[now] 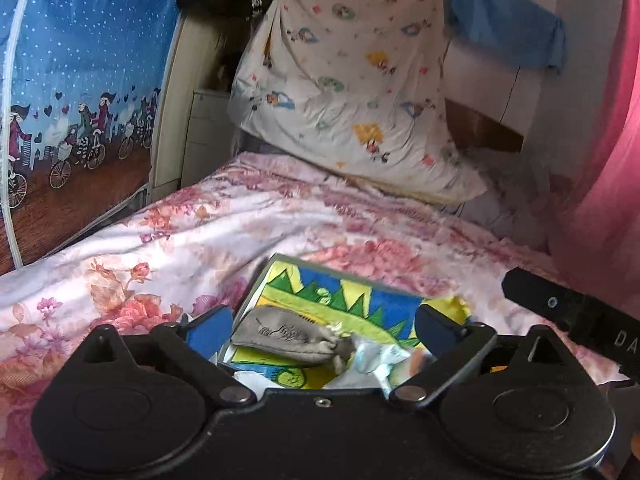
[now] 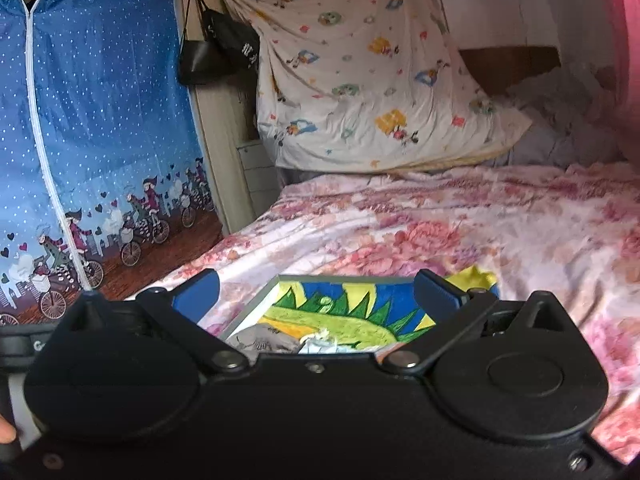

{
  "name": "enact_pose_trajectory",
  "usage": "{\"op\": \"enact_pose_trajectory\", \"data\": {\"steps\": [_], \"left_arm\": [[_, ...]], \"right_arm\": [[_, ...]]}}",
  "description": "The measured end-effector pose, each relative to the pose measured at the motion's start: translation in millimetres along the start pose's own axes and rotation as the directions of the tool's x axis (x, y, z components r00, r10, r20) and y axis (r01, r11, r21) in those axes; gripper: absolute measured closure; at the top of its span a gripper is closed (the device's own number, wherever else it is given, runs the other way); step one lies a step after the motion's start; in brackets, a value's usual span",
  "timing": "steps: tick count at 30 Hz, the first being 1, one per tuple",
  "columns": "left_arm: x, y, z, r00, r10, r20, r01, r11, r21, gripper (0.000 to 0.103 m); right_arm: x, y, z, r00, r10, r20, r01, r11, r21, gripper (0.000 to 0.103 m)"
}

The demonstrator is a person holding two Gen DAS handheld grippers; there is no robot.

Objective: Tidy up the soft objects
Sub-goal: 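Open both grippers to release the items and lift away, then move both tools back over the remaining pile of items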

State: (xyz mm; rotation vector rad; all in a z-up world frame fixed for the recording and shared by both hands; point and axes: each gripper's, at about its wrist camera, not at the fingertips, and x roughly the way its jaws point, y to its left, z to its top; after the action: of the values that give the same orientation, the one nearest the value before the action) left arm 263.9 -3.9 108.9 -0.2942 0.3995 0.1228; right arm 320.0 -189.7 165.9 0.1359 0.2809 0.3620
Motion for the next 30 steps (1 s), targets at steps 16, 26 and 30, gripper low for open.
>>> {"op": "enact_pose_trajectory", "data": {"steps": [16, 26, 30], "left_arm": [[-120.1, 18.8, -60.0, 0.989, -0.109, 0.1, 0.111, 0.994, -0.019, 0.001], [-161.7, 44.0, -111.3, 0.968, -0.175, 0.182, 0.166, 0.984, 0.061, 0.001], [-155.8, 51.9, -128.8, 0.982, -0.135, 0.131, 0.127, 0.99, 0.066, 0.001]], "right_arm": [[-131.7, 48.3, -1.7, 0.992, -0.123, 0.037, 0.126, 0.988, -0.091, 0.001], [-172.6, 42.0, -75.0, 0.971, -0.201, 0.133, 0.2, 0.98, 0.014, 0.001], [-169.4, 42.1, -99.7, 0.972, -0.215, 0.098, 0.222, 0.973, -0.064, 0.001]]}}
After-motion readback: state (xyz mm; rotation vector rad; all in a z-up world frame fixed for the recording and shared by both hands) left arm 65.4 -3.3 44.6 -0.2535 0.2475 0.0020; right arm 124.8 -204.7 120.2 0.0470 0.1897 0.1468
